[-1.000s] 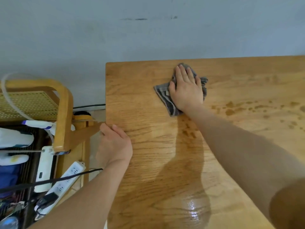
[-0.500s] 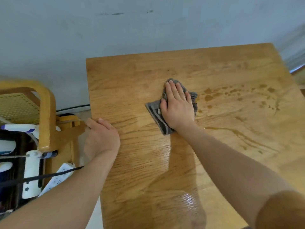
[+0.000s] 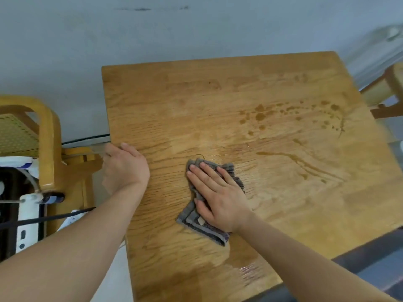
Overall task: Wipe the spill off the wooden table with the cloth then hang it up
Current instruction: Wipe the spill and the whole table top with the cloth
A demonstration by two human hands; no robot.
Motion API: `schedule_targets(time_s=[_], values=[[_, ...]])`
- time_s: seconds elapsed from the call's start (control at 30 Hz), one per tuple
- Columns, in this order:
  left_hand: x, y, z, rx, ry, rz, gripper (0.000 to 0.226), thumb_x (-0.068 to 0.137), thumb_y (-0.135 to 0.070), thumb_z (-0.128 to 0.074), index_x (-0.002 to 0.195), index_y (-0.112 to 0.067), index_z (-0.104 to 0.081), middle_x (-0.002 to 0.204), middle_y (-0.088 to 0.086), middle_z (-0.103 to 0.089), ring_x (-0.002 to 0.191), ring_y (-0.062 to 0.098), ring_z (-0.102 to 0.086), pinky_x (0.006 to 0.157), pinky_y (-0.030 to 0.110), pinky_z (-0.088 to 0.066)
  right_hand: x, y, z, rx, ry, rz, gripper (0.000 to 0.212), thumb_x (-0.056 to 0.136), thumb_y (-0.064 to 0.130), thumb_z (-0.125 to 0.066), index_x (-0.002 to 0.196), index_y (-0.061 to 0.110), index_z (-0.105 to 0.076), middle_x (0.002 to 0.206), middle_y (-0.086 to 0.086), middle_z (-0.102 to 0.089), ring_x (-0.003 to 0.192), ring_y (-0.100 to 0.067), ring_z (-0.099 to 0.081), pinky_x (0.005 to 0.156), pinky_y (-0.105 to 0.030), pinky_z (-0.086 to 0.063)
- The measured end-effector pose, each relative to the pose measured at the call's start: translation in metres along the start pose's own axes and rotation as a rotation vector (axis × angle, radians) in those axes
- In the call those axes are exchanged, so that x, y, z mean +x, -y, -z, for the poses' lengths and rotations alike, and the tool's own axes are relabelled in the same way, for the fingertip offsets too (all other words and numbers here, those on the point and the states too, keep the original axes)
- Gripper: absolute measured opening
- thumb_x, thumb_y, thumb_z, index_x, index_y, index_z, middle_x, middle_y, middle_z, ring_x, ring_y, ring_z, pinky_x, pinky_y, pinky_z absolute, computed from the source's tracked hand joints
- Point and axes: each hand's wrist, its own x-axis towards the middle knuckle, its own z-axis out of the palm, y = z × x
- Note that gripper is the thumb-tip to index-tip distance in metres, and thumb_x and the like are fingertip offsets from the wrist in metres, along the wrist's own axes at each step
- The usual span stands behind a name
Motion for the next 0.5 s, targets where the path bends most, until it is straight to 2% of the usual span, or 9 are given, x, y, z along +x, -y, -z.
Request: schedule_targets(time_s=[0.2, 0.27, 0.4, 0.5], values=[[-0.010, 0.005, 0.002, -0.036, 0.014, -0.066, 0.051, 0.100, -0.032, -0.022, 0.142, -0.004, -0.026, 0.130, 0.022, -0.049, 0.115, 0.038, -0.047, 0.079, 0.047, -0.043, 0.059, -0.028, 0.014, -0.031, -0.025, -0.140, 0.061, 0.098, 0.044, -0.033, 0.155, 0.025, -0.021, 0.161, 0.008, -0.017, 0.150, -0.010, -0.008, 0.122, -0.041, -0.011], [-0.009, 0.005, 0.002, -0.011, 0.013, -0.120, 0.054, 0.100, -0.030, -0.023, 0.146, -0.003, -0.020, 0.137, 0.023, -0.043, 0.122, 0.038, -0.042, 0.086, 0.048, -0.043, 0.081, -0.036, 0.019, -0.040, -0.012, -0.162, 0.061, 0.098, 0.045, -0.030, 0.155, 0.025, -0.018, 0.162, 0.009, -0.015, 0.150, -0.010, -0.006, 0.122, -0.040, -0.008], [-0.016, 0.007, 0.000, 0.178, 0.091, -0.339, 0.059, 0.097, -0.028, -0.024, 0.151, -0.009, -0.011, 0.157, 0.022, -0.010, 0.142, 0.039, -0.014, 0.112, 0.049, -0.025, 0.089, -0.037, 0.019, -0.054, 0.020, -0.146, 0.065, 0.098, 0.049, -0.026, 0.156, 0.024, -0.013, 0.163, 0.008, -0.009, 0.150, -0.011, -0.001, 0.122, -0.040, -0.004], [-0.025, 0.003, 0.001, 0.247, 0.110, -0.335, 0.059, 0.098, -0.030, -0.022, 0.152, -0.011, -0.006, 0.160, 0.014, -0.001, 0.145, 0.035, -0.001, 0.117, 0.049, -0.013, 0.103, -0.048, 0.024, -0.048, 0.018, -0.157, 0.067, 0.098, 0.052, -0.025, 0.156, 0.023, -0.011, 0.164, 0.007, -0.007, 0.150, -0.012, 0.000, 0.122, -0.041, -0.003]])
